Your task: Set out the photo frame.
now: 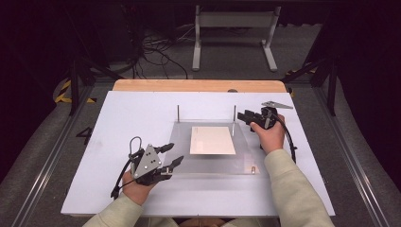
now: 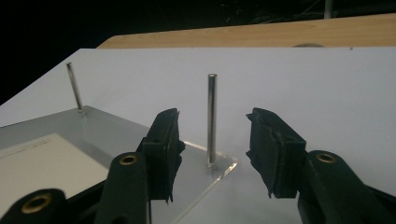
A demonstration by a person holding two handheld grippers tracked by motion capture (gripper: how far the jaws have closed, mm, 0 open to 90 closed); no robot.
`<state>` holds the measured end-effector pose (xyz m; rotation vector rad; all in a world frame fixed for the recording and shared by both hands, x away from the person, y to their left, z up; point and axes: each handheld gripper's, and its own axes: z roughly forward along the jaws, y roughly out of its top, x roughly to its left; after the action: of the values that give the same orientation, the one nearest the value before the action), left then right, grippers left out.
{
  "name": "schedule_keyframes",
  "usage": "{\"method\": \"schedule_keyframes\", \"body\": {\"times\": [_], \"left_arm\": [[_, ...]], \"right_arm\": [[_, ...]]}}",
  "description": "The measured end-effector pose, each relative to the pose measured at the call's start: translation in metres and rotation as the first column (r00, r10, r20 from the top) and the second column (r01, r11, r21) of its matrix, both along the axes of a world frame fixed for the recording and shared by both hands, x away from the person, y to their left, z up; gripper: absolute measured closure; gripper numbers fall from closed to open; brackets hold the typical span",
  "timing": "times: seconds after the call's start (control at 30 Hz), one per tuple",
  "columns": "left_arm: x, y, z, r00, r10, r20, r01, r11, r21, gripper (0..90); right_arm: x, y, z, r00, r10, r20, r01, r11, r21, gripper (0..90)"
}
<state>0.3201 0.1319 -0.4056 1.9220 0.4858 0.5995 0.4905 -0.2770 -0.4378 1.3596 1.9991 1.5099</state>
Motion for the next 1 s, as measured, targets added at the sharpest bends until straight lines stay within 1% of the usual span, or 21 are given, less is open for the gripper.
{"method": "schedule_keyframes", "body": {"times": [0.1,0.13,0.17,0.2,0.23,0.27,0.33,0.37,0.47,0.57,0.6,0.67,0.7,0.73,0.8,0.83,0.87,0.9,0.93,1.0], "left_arm": [[0.0,0.0,0.0,1.0,0.001,-0.001,-0.001,1.0,-0.001,46.2],[0.0,0.0,0.001,1.0,0.0,-0.004,0.0,1.0,0.0,46.2],[0.0,0.0,0.001,1.0,0.001,-0.007,-0.001,1.0,0.0,46.1],[0.0,0.0,0.001,1.0,0.001,-0.007,-0.001,1.0,0.0,46.1],[0.0,0.0,0.001,1.0,0.001,-0.007,-0.001,1.0,0.0,46.1],[0.0,0.0,0.001,1.0,0.001,-0.008,-0.001,1.0,0.001,46.1],[0.001,0.0,0.001,1.0,0.001,-0.007,-0.001,1.0,0.001,46.1],[0.001,0.0,0.001,1.0,0.001,-0.007,-0.001,1.0,0.001,46.1],[0.001,0.0,0.001,1.0,-0.004,-0.008,0.005,1.0,0.005,46.0],[0.001,0.0,0.002,0.9999,-0.004,-0.017,0.004,1.0,0.001,45.9],[0.002,0.0,0.002,0.9999,-0.006,-0.014,0.006,1.0,0.003,45.9],[0.001,0.0,0.002,0.9998,-0.006,-0.02,0.006,1.0,0.004,46.0],[0.002,0.0,0.002,0.9997,-0.007,-0.022,0.007,1.0,0.004,46.0],[0.002,0.0,0.002,0.9997,-0.009,-0.021,0.009,0.9999,0.007,46.0],[0.002,0.0,0.002,0.9997,-0.013,-0.022,0.013,0.9999,0.008,46.1],[0.002,0.0,0.002,0.9996,-0.015,-0.023,0.015,0.9998,0.01,46.2],[0.002,0.0,0.002,0.9996,-0.018,-0.021,0.018,0.9997,0.013,46.3],[0.003,0.001,0.002,0.9995,-0.021,-0.022,0.022,0.9996,0.016,46.3],[0.003,0.001,0.002,0.9994,-0.022,-0.028,0.022,0.9996,0.014,46.4],[0.003,0.001,0.002,0.9992,-0.027,-0.029,0.028,0.9995,0.016,46.4]], "right_arm": [[-0.015,-0.004,0.008,0.9992,0.019,0.036,-0.018,1.0,-0.005,48.7],[-0.021,-0.005,0.011,0.9987,0.025,0.044,-0.026,1.0,0.002,48.0],[-0.027,-0.008,0.015,0.9979,0.032,0.055,-0.032,0.999,0.008,47.6],[-0.035,-0.011,0.018,0.997,0.037,0.068,-0.038,0.999,0.002,47.2],[-0.035,-0.011,0.018,0.997,0.037,0.068,-0.038,0.999,0.002,47.2],[-0.046,-0.015,0.023,0.995,0.046,0.088,-0.046,0.999,-0.005,46.7],[-0.057,-0.019,0.027,0.9933,0.053,0.103,-0.053,0.999,-0.003,45.8],[-0.057,-0.019,0.027,0.9933,0.053,0.103,-0.053,0.999,-0.003,45.8],[-0.075,-0.024,0.035,0.9863,0.089,0.139,-0.087,0.996,-0.019,44.5],[-0.09,-0.025,0.04,0.9813,0.109,0.159,-0.104,0.994,-0.036,43.6],[-0.094,-0.026,0.042,0.9794,0.114,0.167,-0.109,0.993,-0.039,43.3],[-0.106,-0.027,0.046,0.9762,0.122,0.179,-0.116,0.992,-0.047,42.7],[-0.112,-0.028,0.047,0.9728,0.129,0.192,-0.12,0.991,-0.055,42.3],[-0.117,-0.028,0.048,0.9704,0.131,0.203,-0.123,0.991,-0.053,42.0],[-0.127,-0.03,0.048,0.9663,0.121,0.227,-0.117,0.993,-0.031,41.9],[-0.134,-0.032,0.047,0.9639,0.106,0.244,-0.105,0.994,-0.015,41.9],[-0.137,-0.032,0.047,0.9671,0.107,0.231,-0.105,0.994,-0.023,41.6],[-0.14,-0.032,0.047,0.9672,0.117,0.226,-0.11,0.993,-0.043,41.5],[-0.143,-0.034,0.049,0.9648,0.112,0.238,-0.103,0.994,-0.048,41.2],[-0.15,-0.036,0.051,0.9638,0.11,0.243,-0.103,0.994,-0.04,40.8]]}}
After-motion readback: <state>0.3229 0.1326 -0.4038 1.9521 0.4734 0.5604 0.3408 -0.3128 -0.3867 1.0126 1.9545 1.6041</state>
